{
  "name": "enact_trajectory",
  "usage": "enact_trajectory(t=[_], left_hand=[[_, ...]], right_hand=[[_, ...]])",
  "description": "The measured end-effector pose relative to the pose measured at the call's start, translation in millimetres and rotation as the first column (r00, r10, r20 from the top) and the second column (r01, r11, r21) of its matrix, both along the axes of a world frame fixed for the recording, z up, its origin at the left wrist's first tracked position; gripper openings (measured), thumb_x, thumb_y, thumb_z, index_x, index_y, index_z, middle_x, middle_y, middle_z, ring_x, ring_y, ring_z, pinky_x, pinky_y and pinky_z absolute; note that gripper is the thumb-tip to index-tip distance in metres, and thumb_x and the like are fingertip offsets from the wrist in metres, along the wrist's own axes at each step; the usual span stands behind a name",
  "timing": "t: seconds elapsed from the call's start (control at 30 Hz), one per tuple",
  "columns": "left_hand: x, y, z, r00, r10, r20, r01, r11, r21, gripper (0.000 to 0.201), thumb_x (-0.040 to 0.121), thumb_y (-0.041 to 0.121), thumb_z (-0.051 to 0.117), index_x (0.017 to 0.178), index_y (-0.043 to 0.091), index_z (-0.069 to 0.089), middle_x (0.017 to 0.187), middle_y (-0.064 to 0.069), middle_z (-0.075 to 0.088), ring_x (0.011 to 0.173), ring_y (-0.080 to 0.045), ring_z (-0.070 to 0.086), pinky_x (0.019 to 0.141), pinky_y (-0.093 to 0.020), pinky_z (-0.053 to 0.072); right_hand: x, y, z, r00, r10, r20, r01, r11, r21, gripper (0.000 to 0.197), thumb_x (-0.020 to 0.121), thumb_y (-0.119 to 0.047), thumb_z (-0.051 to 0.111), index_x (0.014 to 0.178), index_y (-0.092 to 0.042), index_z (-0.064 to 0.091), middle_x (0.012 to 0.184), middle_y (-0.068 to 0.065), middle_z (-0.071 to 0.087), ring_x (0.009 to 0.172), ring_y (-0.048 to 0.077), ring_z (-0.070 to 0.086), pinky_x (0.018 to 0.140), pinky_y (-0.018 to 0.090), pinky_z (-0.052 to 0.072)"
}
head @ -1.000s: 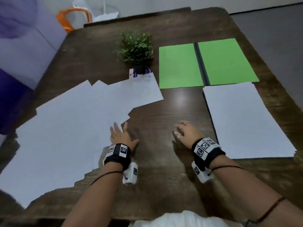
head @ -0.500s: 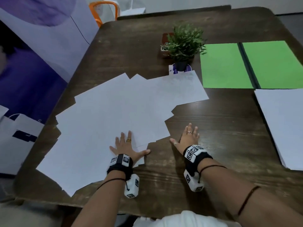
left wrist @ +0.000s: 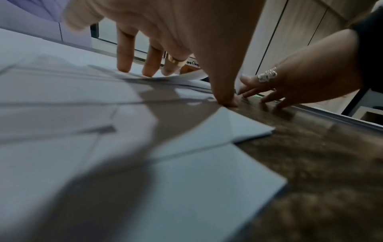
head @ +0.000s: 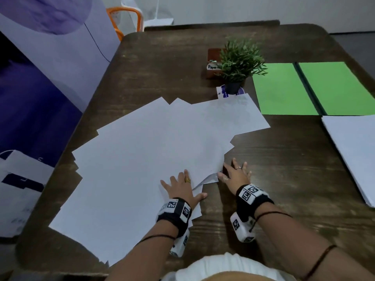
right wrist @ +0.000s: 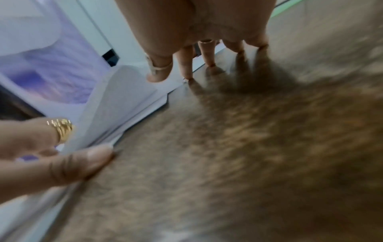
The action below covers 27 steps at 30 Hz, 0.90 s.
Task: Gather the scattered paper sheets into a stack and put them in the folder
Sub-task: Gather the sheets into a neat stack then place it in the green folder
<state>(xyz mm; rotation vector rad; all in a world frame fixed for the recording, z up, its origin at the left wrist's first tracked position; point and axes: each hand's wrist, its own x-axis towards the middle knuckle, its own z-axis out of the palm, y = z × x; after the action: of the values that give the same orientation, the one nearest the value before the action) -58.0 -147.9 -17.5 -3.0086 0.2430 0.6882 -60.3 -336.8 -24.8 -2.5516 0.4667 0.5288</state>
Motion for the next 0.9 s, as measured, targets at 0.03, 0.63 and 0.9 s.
enact_trajectory(t=[0.03, 0.63, 0.9], left_hand=[[0.0, -0.3, -0.1, 1.000, 0.002, 0.005, -0.002, 1.000, -0.007, 0.102, 0.077, 0.079, 0.034, 0.150, 0.015, 0.003, 0.148, -0.002, 0.022, 0.131, -0.034, 0.026, 0.107, -0.067, 0.005], [16.7, -21.1, 29.0, 0.976, -0.214, -0.040, 0.199, 0.952, -0.230, 0.034, 0.092, 0.014, 0.041, 0.125, 0.019, 0.051, 0.127, -0.005, 0.054, 0.120, -0.027, 0.050, 0.110, -0.053, 0.018], [21.5, -8.7, 19.9, 0.970, -0.192, -0.147, 0.073, 0.812, -0.580, 0.067, 0.085, 0.043, 0.063, 0.142, 0.017, 0.039, 0.144, -0.003, 0.043, 0.131, -0.018, 0.041, 0.106, -0.026, 0.030]], right_hand=[[1.2, 2.2, 0.8, 0.999, -0.030, 0.015, 0.029, 0.999, 0.042, 0.047, 0.095, -0.045, 0.043, 0.139, -0.026, 0.043, 0.159, 0.006, 0.003, 0.143, 0.039, -0.009, 0.115, 0.052, -0.001], [31.0, 36.3, 33.0, 0.877, -0.469, -0.102, 0.401, 0.601, 0.691, 0.028, 0.084, -0.023, 0.069, 0.106, -0.009, 0.061, 0.103, 0.007, 0.064, 0.100, 0.025, 0.060, 0.080, 0.028, 0.047], [22.3, -1.1, 20.1, 0.818, -0.572, -0.061, 0.510, 0.673, 0.536, 0.017, 0.085, 0.012, 0.050, 0.084, -0.003, 0.058, 0.089, 0.014, 0.055, 0.084, 0.022, 0.050, 0.062, 0.023, 0.041]])
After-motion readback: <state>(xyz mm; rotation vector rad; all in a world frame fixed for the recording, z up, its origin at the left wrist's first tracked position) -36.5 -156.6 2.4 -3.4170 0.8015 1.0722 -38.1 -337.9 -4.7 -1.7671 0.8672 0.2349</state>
